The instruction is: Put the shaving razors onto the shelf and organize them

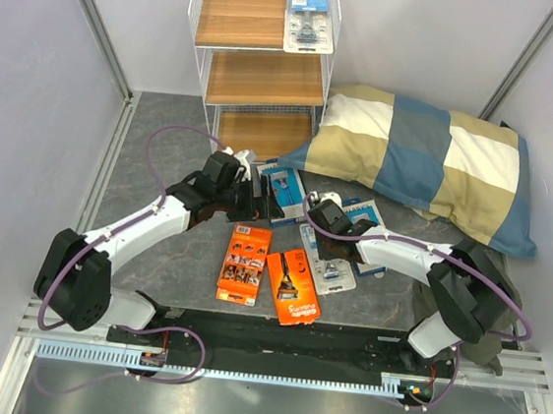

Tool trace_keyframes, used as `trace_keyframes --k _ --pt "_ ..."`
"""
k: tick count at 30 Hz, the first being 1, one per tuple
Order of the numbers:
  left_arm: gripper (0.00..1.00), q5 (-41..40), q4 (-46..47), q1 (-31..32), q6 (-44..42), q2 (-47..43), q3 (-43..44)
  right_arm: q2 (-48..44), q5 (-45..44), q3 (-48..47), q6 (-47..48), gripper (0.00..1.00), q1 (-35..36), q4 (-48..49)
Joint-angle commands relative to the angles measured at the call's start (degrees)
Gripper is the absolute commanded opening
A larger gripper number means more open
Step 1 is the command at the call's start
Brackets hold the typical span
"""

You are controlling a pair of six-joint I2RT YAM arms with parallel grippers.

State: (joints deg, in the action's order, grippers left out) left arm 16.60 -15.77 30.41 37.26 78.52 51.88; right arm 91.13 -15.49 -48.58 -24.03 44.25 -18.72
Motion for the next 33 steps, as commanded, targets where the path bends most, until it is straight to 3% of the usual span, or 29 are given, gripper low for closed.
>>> trace_keyframes --k 1,10,19,25,33 --pt "0.98 -1.0 0.7 0.2 1.5 -4.0 1.2 -4.5 -0.3 -3.4 1.4 0.0 0.2 -5.6" --pt "0.99 -5.6 0.7 0.2 1.6 -9.8 2.4 -12.0 -0.4 -11.9 3.3 0.0 0.2 -11.5" --pt "0.99 -5.8 2.8 1.7 -1.0 -14.1 3.4 -23.2 -7.0 -11.4 -3.2 0.0 -0.7 -1.3" --pt "1.0 -9.6 6.9 7.1 -3.8 -15.9 4.0 -29.1 -10.9 -7.6 -15.2 0.0 -4.4 4.9" --pt "1.0 -11.9 11.6 14.5 -8.3 -14.5 5.0 -35.7 -6.8 1.8 -41.9 0.0 -12.0 11.8"
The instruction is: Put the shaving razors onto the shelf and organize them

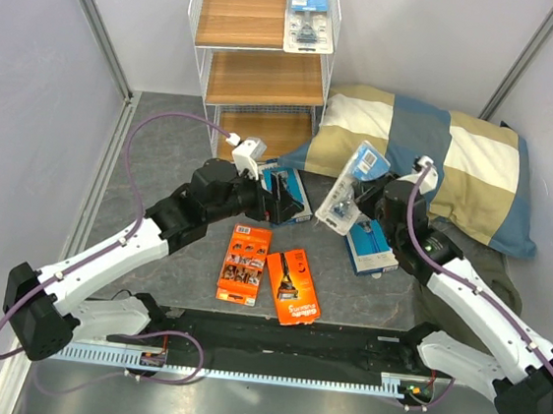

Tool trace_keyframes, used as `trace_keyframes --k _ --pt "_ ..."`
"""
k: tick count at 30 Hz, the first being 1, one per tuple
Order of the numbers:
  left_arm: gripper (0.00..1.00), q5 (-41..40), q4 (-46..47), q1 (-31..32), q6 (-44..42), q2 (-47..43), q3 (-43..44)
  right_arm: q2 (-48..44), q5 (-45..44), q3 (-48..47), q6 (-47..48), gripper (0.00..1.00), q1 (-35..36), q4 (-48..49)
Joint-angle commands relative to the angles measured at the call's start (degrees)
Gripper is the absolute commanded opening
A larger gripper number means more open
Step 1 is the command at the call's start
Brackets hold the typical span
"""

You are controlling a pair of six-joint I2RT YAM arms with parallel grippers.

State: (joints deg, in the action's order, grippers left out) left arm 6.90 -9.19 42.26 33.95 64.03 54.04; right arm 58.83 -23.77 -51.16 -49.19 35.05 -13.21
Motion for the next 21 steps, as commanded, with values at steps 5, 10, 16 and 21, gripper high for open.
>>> trace_keyframes --k 5,10,16,21 --pt "1.0 -1.3 5.6 6.0 -7.8 2.3 4.2 -7.8 2.2 9.2 -23.6 0.0 -5.1 9.3" --pt "1.0 0.4 6.2 7.8 -9.4 5.2 5.2 -8.3 4.2 8.0 -23.3 0.0 -5.4 9.6" --pt "0.97 -0.7 6.3 10.0 -10.4 7.0 6.2 -8.3 5.1 7.2 -22.5 0.0 -5.5 9.9" --pt "0.87 -0.3 6.4 11.0 -10.7 8.4 6.9 -8.6 6.5 7.7 -22.7 0.0 -5.5 10.8"
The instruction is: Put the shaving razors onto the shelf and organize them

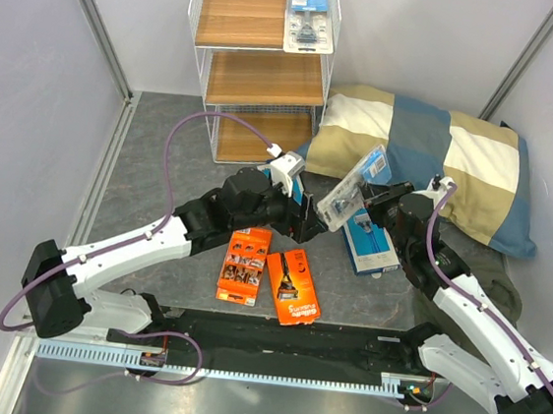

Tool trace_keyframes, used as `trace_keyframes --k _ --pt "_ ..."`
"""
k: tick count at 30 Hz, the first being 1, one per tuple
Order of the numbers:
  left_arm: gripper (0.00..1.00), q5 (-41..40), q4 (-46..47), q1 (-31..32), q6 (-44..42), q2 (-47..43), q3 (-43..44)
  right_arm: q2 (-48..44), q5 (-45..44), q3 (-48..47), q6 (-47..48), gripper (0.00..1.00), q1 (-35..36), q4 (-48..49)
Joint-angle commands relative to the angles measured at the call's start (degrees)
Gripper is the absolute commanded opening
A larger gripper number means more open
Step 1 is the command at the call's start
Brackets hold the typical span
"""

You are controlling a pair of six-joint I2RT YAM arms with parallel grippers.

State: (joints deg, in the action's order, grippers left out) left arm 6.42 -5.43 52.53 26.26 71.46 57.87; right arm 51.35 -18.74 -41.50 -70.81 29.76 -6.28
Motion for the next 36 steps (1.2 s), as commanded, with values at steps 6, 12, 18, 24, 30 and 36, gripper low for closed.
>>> trace_keyframes --k 6,12,18,24,30,36 --pt "0.81 -0.1 2.6 1.8 -3.2 3.0 4.3 -1.4 3.3 -0.7 -1.6 0.0 -0.2 5.0" --pt "0.78 -1.9 3.6 2.3 -3.3 4.7 4.6 -1.8 4.7 -0.8 -1.4 0.0 -0.2 5.7" --pt "0.73 -5.1 7.3 2.5 -2.9 5.3 4.0 -2.3 5.6 -0.5 -1.4 0.0 -0.2 5.8" --pt "0.68 -5.9 10.1 2.5 -2.7 5.8 4.0 -2.7 6.6 -0.3 -1.5 0.0 -0.2 5.8" --pt "0.59 -5.5 10.8 2.7 -2.4 7.4 4.4 -3.0 7.2 0.1 -2.1 0.0 -0.3 5.8" --pt "0.37 -5.3 11.5 2.9 -2.4 7.6 4.3 -3.0 7.9 0.0 -2.2 0.0 -0.2 5.8"
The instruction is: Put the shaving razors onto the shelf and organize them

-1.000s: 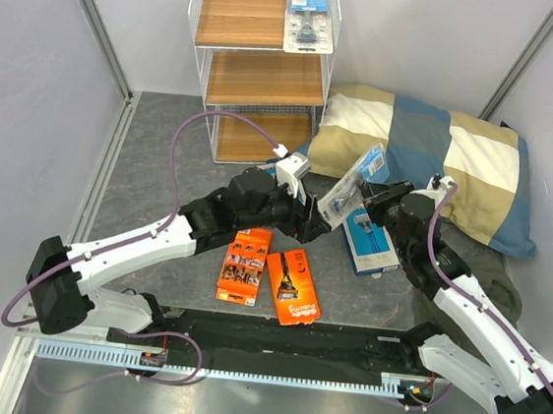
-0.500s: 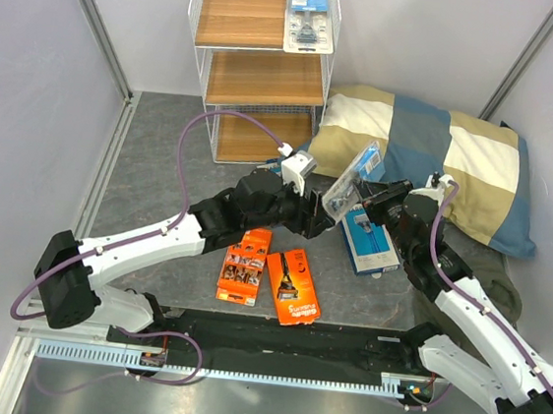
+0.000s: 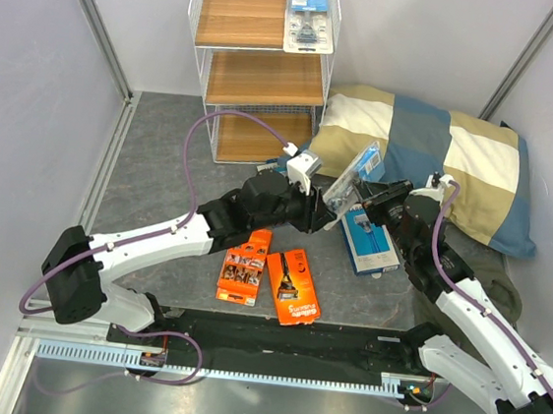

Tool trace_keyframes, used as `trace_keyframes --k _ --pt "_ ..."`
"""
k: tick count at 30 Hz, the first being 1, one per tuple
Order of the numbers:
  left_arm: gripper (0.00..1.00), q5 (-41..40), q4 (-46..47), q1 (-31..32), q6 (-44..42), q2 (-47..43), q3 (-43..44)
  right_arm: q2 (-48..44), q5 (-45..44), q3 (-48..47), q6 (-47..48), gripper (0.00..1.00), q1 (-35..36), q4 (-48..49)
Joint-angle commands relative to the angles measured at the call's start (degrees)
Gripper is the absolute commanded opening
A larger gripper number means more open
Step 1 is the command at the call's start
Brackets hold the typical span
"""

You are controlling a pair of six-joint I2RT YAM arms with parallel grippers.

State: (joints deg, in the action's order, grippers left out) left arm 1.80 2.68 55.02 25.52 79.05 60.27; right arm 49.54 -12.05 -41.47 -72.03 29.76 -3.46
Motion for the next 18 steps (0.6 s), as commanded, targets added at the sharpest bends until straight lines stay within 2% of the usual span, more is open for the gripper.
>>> trace_keyframes --k 1,5,7,9,12,13,15,16,18 --pt "0.33 -0.6 3.4 0.4 -1.6 0.1 2.0 -1.3 1.2 0.1 -1.0 0.0 -0.3 3.0" --pt "0.09 -0.6 3.4 0.4 -1.6 -0.1 1.6 -1.8 0.8 0.4 -1.1 0.0 -0.2 3.0" --pt "0.03 -0.6 3.4 0.4 -1.6 -0.4 1.3 -1.9 1.0 0.5 -0.9 0.0 -0.3 3.0" --pt "0.02 -1.0 3.4 0.4 -1.4 -0.6 0.9 -2.0 1.3 0.4 -0.5 0.0 -0.3 4.5" --pt "0.02 -1.4 3.5 0.4 -1.4 -0.8 0.6 -2.3 1.4 0.3 0.2 0.21 -0.3 4.7" --pt "0.02 -1.5 3.4 0.4 -1.4 -0.9 0.6 -2.5 1.4 0.3 0.7 0.31 -0.2 4.9" --pt "0.02 -1.6 3.4 0.4 -1.4 -1.1 0.5 -2.6 1.4 0.4 0.9 0.43 -0.3 5.1" --pt "0.02 -1.6 3.4 0.4 -1.4 -1.1 0.5 -2.9 1.3 0.6 1.3 0.51 -0.2 5.3" --pt "0.02 -1.6 3.2 0.4 -1.5 -1.3 0.4 -3.0 1.6 0.8 1.6 0.6 -0.2 6.2"
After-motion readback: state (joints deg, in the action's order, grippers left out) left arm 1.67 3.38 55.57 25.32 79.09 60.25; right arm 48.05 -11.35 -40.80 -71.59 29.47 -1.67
